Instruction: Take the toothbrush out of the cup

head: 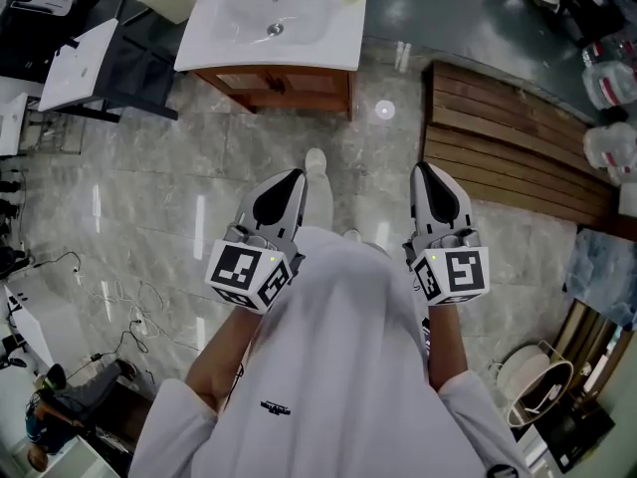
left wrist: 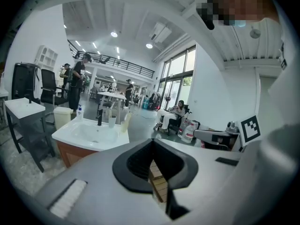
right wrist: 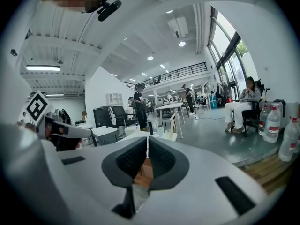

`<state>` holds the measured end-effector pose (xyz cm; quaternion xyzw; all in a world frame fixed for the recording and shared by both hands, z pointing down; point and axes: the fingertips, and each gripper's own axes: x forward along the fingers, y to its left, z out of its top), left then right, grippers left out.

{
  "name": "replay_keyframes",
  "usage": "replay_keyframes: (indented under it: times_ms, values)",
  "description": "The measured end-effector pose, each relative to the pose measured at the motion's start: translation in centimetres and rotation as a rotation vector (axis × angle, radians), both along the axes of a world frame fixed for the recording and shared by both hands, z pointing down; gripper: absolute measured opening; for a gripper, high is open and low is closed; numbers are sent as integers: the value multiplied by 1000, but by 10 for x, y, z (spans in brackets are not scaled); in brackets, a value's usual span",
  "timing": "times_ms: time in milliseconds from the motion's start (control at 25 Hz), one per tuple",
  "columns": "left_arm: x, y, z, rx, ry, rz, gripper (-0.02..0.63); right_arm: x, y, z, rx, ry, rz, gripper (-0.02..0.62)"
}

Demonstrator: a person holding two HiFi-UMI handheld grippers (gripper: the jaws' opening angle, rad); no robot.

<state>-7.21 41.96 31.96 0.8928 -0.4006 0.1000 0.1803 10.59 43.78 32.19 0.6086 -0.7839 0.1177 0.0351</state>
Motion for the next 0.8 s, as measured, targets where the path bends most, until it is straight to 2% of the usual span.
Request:
replay_keyframes:
  times_ms: [200,360,600,800]
  values:
    - [2,-73,18,-10,19,18,5,3,-67,19,-21,27,13,8]
    - [-4,-159,22,-14,36,33,5,-2,-149,24,-46,38,37,9]
    - [-15,-298,3,-34,60,61,5,-14,-285,4,-70,29,79,9]
    - [-20,-381,2,-45,71,90,5,-22,-371,1,-81,51,102,8]
